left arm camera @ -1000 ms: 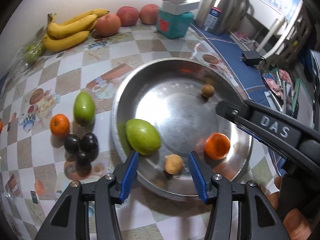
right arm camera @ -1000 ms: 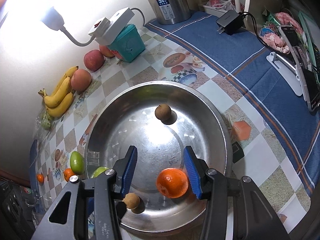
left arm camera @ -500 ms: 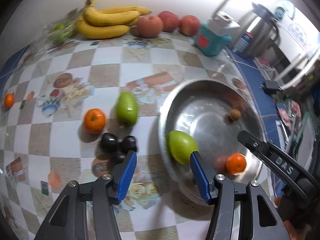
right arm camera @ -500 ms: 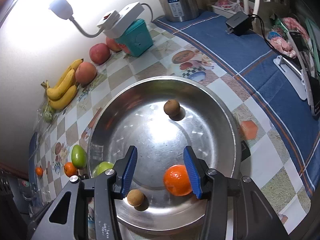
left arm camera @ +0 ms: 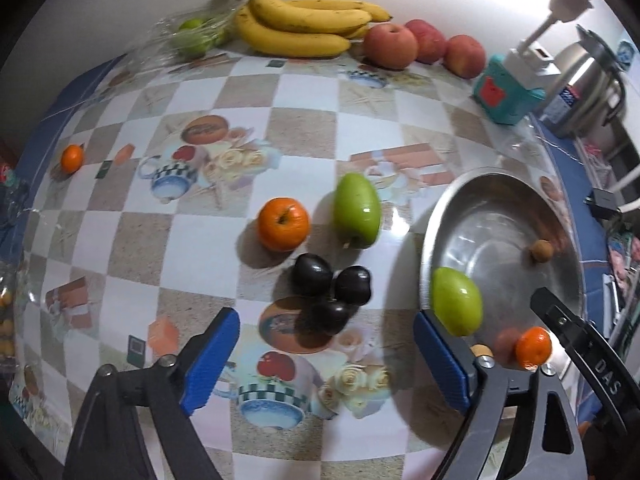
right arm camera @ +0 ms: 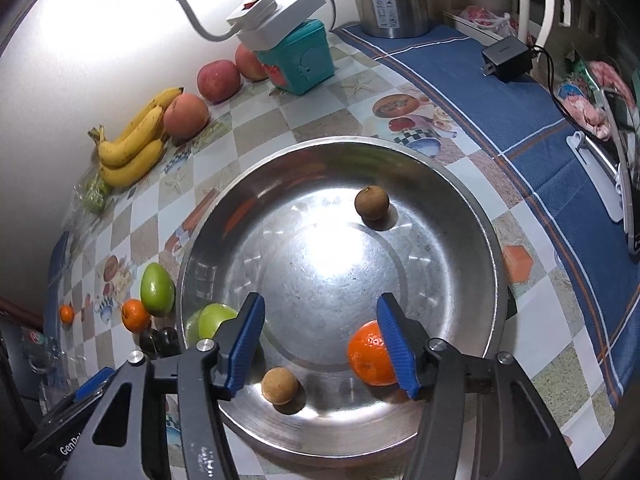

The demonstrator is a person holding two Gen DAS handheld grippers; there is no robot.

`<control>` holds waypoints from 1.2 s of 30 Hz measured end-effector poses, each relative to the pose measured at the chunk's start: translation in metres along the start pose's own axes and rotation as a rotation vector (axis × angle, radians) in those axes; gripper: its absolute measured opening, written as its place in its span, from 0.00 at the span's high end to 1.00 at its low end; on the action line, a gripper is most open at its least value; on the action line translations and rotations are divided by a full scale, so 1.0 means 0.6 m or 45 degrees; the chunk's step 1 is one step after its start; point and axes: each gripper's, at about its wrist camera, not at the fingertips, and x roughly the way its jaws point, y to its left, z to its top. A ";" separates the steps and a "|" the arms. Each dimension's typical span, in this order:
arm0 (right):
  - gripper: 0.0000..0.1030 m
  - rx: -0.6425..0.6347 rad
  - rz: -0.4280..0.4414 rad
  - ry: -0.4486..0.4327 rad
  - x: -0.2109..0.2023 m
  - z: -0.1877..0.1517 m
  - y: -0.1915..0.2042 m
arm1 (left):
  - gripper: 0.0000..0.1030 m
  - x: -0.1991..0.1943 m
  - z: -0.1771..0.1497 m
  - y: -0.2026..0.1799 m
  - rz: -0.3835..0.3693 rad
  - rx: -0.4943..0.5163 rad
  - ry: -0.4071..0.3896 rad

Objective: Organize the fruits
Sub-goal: 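Withdraw both tools from the basin back toward the black cherries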

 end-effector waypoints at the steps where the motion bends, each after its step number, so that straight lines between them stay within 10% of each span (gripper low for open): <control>1: 0.34 -0.008 -0.007 0.002 0.001 0.000 0.002 | 0.07 0.001 0.000 0.002 0.012 -0.003 -0.001; 36: 0.00 -0.155 -0.046 -0.076 -0.007 -0.002 0.032 | 0.00 -0.001 0.005 0.021 0.114 -0.026 -0.038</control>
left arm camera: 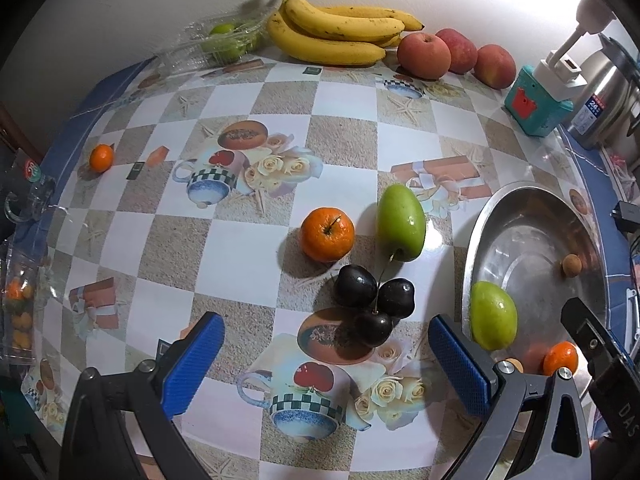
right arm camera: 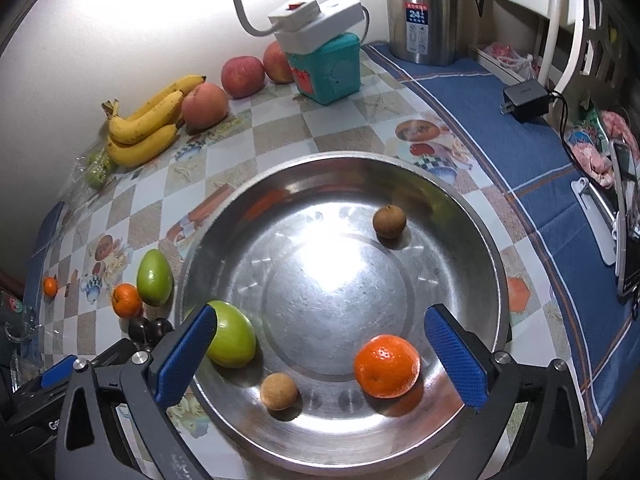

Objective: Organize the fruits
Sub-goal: 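Withdraw both tools from the basin back toward the black cherries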

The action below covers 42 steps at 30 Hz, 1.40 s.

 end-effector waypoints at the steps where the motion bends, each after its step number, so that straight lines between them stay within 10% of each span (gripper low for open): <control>1: 0.00 0.001 -0.011 -0.007 -0.002 0.001 0.001 | 0.00 0.000 0.000 0.000 -0.004 0.001 0.004; 30: 0.00 -0.031 0.018 -0.219 -0.057 0.002 0.064 | 0.00 0.000 0.016 0.060 -0.087 -0.112 0.020; 42: 0.00 -0.180 -0.004 -0.083 -0.019 -0.006 0.144 | 0.00 0.018 0.030 0.148 -0.067 -0.295 0.042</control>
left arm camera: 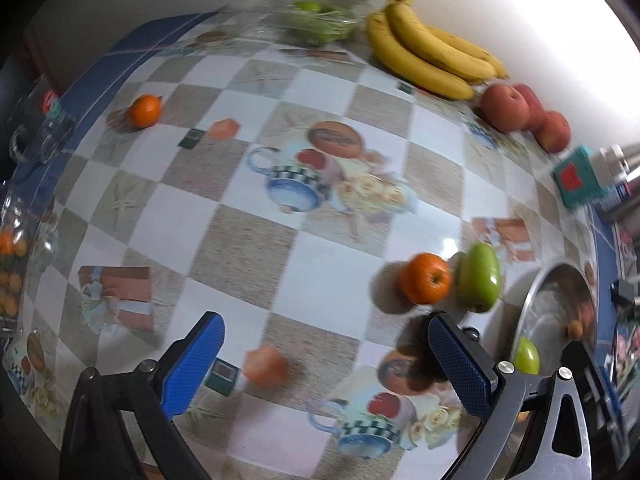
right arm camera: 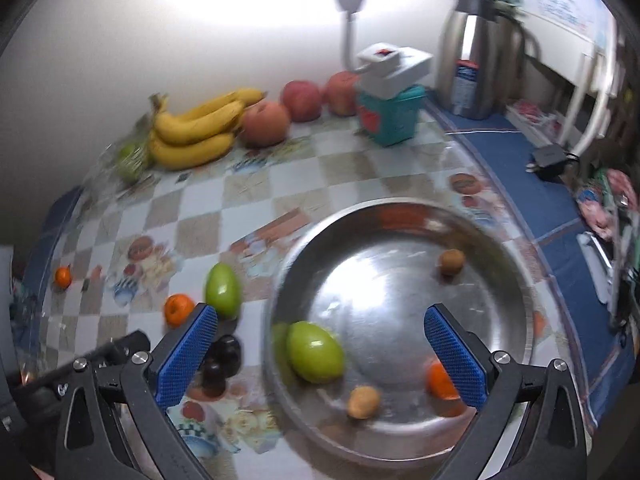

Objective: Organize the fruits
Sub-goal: 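Withdraw both tools from the basin back toward the black cherries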

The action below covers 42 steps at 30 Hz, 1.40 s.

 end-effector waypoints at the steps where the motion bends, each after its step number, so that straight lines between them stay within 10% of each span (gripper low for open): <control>1: 0.00 -0.008 0.010 0.013 0.005 -0.001 0.007 | 0.00 0.001 0.003 0.009 0.000 -0.020 0.003; 42: 0.00 -0.194 0.228 0.223 0.058 -0.047 0.116 | 0.00 0.013 0.025 0.069 0.019 -0.174 0.024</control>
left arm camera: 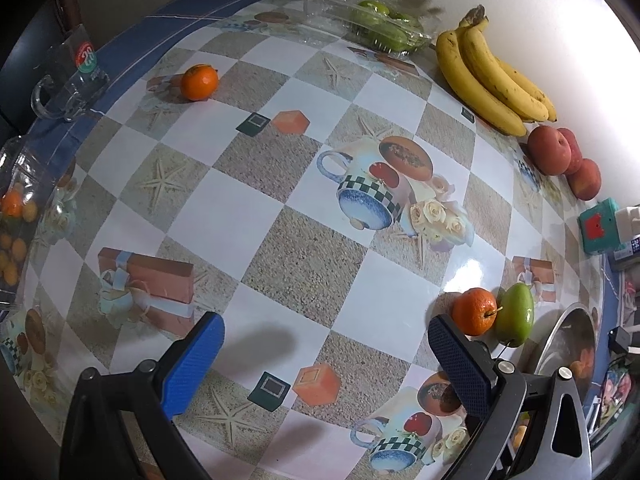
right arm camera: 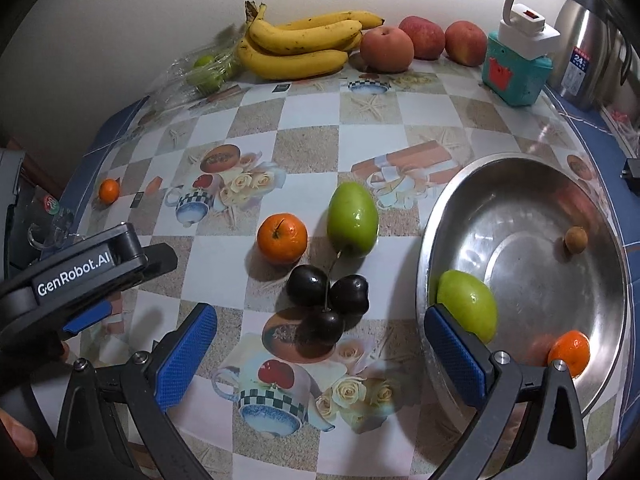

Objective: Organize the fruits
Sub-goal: 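Withdraw both tools from the basin back toward the black cherries, then grasp one black cherry from the cluster with the right tool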

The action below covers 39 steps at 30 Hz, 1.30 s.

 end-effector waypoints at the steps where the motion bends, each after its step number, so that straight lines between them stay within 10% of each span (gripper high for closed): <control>1: 0.00 0.000 0.005 0.006 0.003 -0.001 0.000 | 0.00 0.002 -0.001 -0.001 0.002 0.002 0.006; 10: 0.03 -0.004 -0.033 0.024 0.013 -0.006 -0.001 | 0.00 0.005 -0.003 -0.005 0.004 0.009 0.016; 25: 0.49 -0.004 0.009 0.093 0.032 -0.014 0.000 | 0.00 0.014 -0.008 -0.016 0.009 0.050 0.044; 39: 0.58 0.010 -0.004 0.123 0.051 -0.017 -0.010 | 0.00 0.040 -0.018 -0.032 0.050 0.111 0.086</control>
